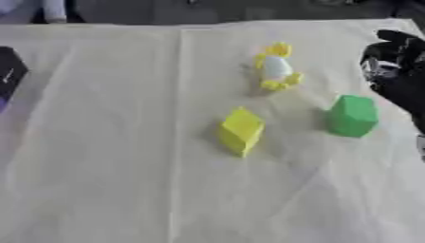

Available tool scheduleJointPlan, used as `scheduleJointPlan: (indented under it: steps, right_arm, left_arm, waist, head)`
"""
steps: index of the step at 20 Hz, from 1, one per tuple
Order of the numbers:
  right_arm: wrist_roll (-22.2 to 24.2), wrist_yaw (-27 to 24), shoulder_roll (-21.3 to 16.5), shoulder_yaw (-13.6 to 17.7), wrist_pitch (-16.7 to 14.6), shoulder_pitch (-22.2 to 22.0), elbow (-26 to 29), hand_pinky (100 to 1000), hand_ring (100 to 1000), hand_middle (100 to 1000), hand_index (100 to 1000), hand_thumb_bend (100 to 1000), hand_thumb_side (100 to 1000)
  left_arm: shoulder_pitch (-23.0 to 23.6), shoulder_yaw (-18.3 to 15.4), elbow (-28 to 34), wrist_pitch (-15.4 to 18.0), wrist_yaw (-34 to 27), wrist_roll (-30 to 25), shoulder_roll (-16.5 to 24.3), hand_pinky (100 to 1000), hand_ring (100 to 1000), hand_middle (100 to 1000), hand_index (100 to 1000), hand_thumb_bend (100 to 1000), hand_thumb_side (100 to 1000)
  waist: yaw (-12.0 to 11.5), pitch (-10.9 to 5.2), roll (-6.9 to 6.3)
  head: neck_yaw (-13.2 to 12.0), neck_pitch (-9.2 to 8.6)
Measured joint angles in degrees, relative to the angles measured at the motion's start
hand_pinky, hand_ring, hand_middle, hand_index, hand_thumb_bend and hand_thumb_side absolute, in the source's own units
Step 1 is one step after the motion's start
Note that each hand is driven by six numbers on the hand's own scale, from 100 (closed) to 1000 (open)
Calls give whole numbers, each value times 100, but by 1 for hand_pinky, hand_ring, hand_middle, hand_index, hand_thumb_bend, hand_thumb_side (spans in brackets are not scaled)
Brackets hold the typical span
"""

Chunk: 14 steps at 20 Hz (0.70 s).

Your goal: Pick up the objects with one hand, pass them to the other hand, and then place them into the box on the other side of the table.

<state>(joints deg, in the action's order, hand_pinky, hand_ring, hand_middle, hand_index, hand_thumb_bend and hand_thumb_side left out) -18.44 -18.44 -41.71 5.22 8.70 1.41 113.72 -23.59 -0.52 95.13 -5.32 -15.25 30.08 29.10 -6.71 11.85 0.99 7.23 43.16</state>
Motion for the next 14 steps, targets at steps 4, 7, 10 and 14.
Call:
scheduleJointPlan:
  steps: [4, 7, 10, 14]
  right_arm:
    - [3, 7, 0, 8, -12, -44, 0, 796, 809, 712, 843, 103, 302]
    - [34, 68, -1, 36, -21, -50, 0, 811, 834, 739, 863, 138, 310]
    - [205, 310, -78, 76, -15, -111, 0, 833, 859, 766, 885, 260, 234]
    - [733, 859, -449, 147, 129, -202, 0, 868, 877, 791, 901, 398, 139]
  left_arm:
    - [2, 0, 0, -5, 4, -1, 0, 739, 781, 819, 855, 226, 852]
    - [8, 0, 0, -23, 18, -15, 0, 739, 781, 818, 855, 226, 852]
    - [8, 0, 0, -34, 20, -26, 0, 740, 781, 818, 855, 227, 854]
    - [8, 0, 0, -41, 21, -33, 0, 741, 781, 819, 855, 224, 854]
  waist:
    - [45, 0, 0]
    - [76, 0, 0]
    - [69, 0, 1]
    - [36, 0, 5]
  head:
    - [6, 6]
    - [-1, 16]
    - [8, 60]
    - [107, 62]
